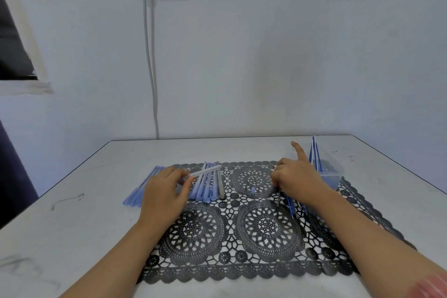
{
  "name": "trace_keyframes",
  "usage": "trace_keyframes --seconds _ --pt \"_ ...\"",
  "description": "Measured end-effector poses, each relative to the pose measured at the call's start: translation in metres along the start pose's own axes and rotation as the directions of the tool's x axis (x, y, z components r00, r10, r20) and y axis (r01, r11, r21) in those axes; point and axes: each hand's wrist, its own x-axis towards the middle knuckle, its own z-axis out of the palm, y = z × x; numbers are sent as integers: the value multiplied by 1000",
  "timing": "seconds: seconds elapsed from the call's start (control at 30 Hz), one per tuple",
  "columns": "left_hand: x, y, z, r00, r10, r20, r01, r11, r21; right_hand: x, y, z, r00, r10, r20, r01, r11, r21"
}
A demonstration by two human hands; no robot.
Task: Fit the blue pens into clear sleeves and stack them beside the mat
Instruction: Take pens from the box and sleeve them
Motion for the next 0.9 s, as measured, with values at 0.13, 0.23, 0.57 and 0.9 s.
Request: trace_keyframes --seconds 0.13,0.23,0.57,0.9 --pt "0 -1 1 1000 13 -9 -13 1000 2 -1 -1 -3 1000 1 1 -1 1000 10" --pt "0 -2 1 1000 4 13 -4 1000 -6 -1 -1 -5 1000 4 1 -4 1000 26" --pt "0 -2 1 1000 18 18 -17 1000 -13 1 7 -16 821 516 -247 -245 707 664" --pt "0 0 2 999 40 21 -40 999 -6 -2 30 2 650 751 119 -726 566 391"
